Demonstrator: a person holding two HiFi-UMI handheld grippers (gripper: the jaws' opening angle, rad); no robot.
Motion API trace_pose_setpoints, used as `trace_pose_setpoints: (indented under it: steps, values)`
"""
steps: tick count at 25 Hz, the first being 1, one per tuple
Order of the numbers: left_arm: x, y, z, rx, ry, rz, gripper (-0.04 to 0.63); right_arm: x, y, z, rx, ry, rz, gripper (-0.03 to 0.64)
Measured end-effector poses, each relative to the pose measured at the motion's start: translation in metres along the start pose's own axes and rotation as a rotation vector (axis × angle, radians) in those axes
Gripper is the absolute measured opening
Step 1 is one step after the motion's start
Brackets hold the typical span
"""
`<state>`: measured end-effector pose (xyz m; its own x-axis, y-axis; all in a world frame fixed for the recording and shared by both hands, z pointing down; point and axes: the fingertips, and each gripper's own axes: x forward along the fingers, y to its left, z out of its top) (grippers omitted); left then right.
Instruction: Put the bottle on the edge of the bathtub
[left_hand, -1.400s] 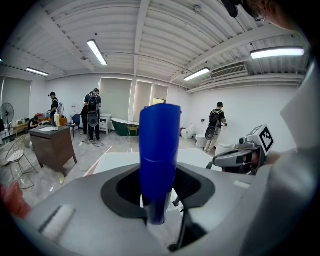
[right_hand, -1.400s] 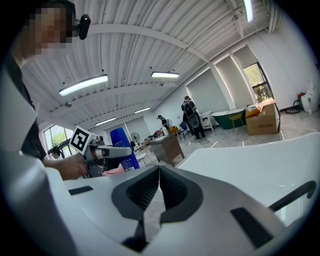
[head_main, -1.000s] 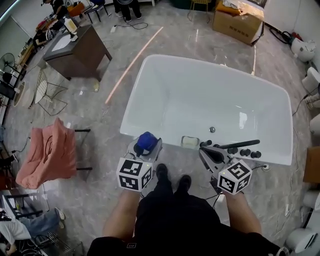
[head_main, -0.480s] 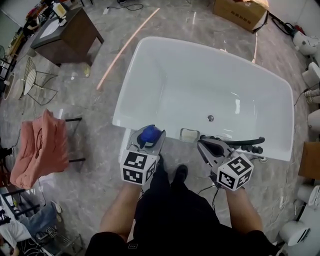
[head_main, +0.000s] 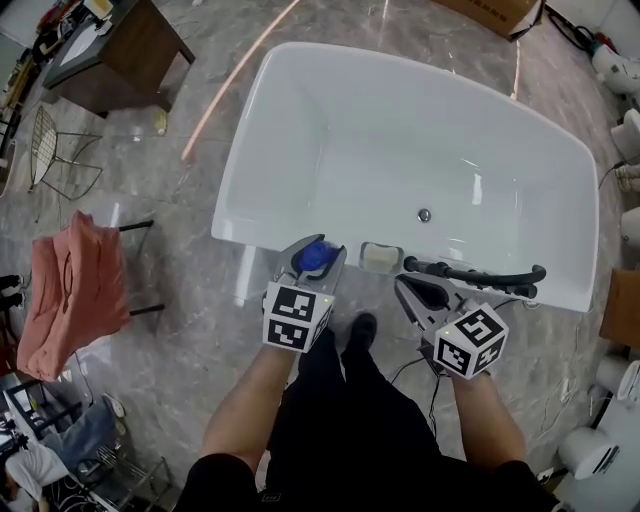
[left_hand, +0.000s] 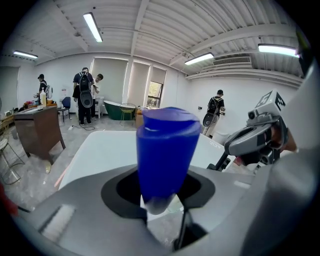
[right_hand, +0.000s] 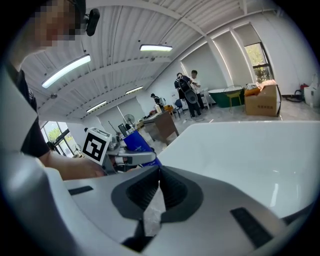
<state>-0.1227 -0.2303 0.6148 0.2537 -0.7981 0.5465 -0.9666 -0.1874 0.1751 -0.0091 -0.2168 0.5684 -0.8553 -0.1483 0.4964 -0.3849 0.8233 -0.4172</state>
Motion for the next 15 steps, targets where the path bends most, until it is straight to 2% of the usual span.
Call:
trace_pose_setpoints:
  steps: [15]
  values:
    - [0.058, 0.012, -0.072, 0.062, 0.118, 0.002, 0.161, 0.015, -0.011, -0.031, 0.046, 0.035, 0.000, 0.012]
